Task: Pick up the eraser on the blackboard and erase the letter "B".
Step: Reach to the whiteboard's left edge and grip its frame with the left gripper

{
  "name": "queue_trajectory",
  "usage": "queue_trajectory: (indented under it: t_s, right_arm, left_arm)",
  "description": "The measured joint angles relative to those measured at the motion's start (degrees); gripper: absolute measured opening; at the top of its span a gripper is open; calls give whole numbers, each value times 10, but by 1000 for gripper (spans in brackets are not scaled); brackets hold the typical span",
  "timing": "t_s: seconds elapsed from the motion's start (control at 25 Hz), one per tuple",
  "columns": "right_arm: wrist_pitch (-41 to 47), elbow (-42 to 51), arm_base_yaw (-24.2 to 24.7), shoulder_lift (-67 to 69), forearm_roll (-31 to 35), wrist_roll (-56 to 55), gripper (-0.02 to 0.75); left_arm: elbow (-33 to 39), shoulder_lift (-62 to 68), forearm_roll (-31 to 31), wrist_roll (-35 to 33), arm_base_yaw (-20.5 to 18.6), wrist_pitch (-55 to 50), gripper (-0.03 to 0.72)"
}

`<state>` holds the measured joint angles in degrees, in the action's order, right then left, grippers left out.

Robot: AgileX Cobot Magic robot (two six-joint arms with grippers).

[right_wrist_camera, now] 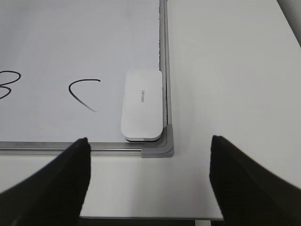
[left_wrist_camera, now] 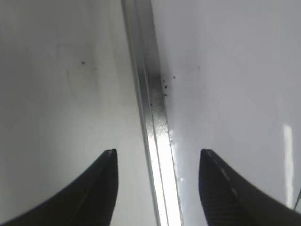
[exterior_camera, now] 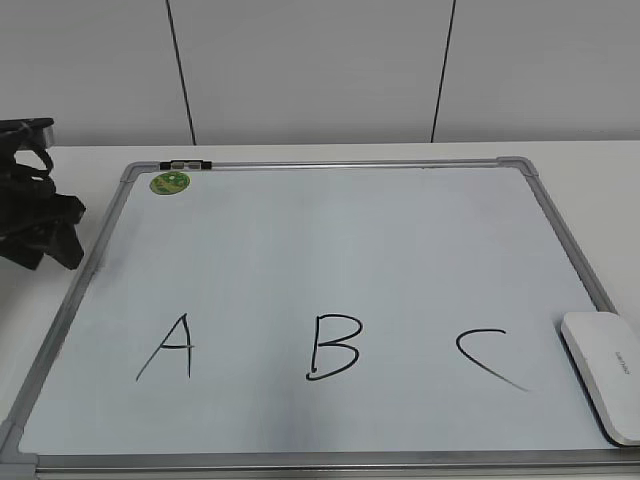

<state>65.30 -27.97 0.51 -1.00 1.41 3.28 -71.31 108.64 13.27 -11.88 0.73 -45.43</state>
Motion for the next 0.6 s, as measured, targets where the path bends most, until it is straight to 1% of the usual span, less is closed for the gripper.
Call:
queue_trajectory:
  t_s: [0.16,0.32,0.6]
  right_arm:
    - [0,0,0,0,0,0,587]
    - [0,0,0,0,0,0,587]
    - [0,0,0,0,0,0,587]
  left_arm:
    - [-42,31,-6,-1,-2,-26,393]
    - [-66,56,-3,-13,-14,-44,390]
    - [-76,84,46,-64,-41,-47,389]
